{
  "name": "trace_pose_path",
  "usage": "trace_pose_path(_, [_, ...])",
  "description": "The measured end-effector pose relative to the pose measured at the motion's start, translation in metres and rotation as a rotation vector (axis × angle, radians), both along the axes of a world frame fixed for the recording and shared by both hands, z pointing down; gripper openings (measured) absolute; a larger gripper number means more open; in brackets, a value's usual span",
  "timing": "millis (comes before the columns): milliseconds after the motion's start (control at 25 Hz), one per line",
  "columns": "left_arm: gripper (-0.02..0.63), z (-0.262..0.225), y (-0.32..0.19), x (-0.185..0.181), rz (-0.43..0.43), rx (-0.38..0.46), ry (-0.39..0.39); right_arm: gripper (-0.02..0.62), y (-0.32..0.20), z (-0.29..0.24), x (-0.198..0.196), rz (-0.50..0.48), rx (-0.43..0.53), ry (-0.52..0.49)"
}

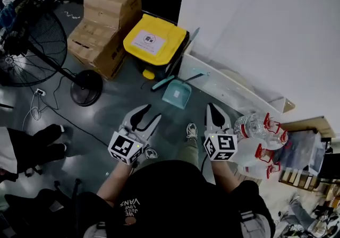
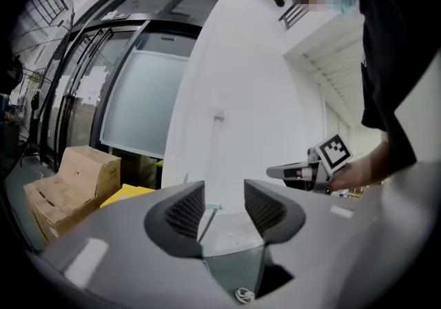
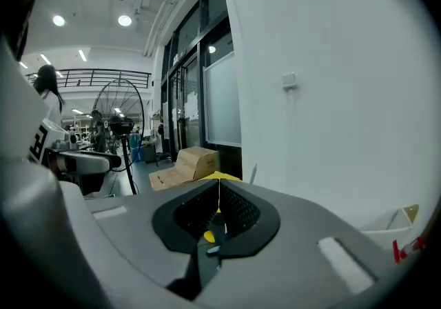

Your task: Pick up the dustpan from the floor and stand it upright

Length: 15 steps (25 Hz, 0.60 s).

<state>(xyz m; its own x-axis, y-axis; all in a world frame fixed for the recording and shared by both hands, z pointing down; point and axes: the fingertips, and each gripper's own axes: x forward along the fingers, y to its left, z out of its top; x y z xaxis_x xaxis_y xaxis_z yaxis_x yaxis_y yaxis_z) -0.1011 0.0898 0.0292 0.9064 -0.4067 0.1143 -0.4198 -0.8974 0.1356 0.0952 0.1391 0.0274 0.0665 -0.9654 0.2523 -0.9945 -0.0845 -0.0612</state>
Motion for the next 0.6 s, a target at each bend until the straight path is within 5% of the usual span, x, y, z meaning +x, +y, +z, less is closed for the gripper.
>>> trace_pose_path(280, [0.221,-0.017,0.011,-0.031,0.011,0.032,0.013,0.003,0.01,-0.011,-0.035,-0.022,0.028,-0.026])
trace_pose_path(600, [0.129,-0.03,0.021,-0.052,0.022,0.066,0.044,0.003,0.027,-0.022,-0.073,-0.059,0.05,-0.075])
